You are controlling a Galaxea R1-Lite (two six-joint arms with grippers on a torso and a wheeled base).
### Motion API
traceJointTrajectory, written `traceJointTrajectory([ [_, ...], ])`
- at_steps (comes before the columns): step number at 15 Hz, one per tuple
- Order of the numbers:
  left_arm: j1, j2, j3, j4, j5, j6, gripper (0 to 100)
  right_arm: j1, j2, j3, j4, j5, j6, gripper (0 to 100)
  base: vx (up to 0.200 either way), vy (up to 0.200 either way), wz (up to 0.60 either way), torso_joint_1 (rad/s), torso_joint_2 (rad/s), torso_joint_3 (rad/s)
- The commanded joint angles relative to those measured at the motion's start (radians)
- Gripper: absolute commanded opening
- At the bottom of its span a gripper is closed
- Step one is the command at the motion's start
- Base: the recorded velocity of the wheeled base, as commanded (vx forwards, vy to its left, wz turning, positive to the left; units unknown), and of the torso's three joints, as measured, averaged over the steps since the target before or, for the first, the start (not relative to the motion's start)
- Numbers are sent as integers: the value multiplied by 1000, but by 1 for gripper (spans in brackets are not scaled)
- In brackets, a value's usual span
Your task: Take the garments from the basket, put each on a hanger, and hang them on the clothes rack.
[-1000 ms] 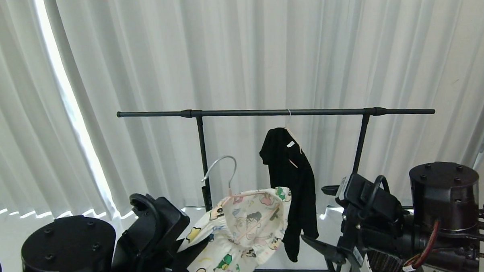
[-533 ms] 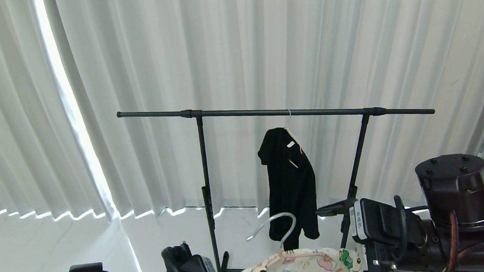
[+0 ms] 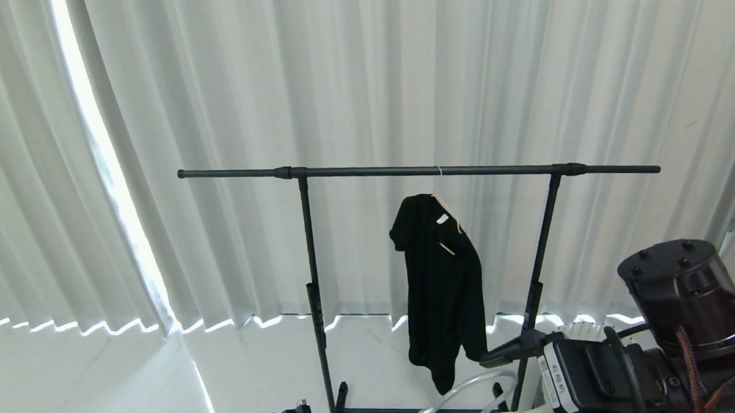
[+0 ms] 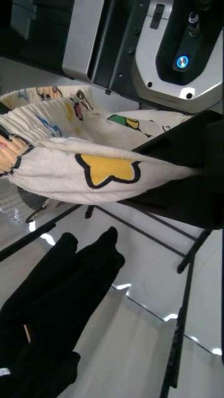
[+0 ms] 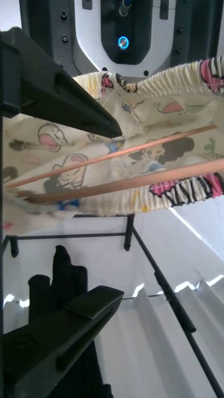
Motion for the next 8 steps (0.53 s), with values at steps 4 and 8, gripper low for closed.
traceJointTrajectory([
  [4, -5, 8, -6, -13, 1, 0, 0, 11, 27, -2, -1, 2, 4, 100, 0, 0, 0, 0, 0, 0],
  [8, -6, 8, -6, -13, 1, 1, 0, 9, 26, -2, -7, -3, 4, 0, 0, 0, 0, 0, 0, 0],
])
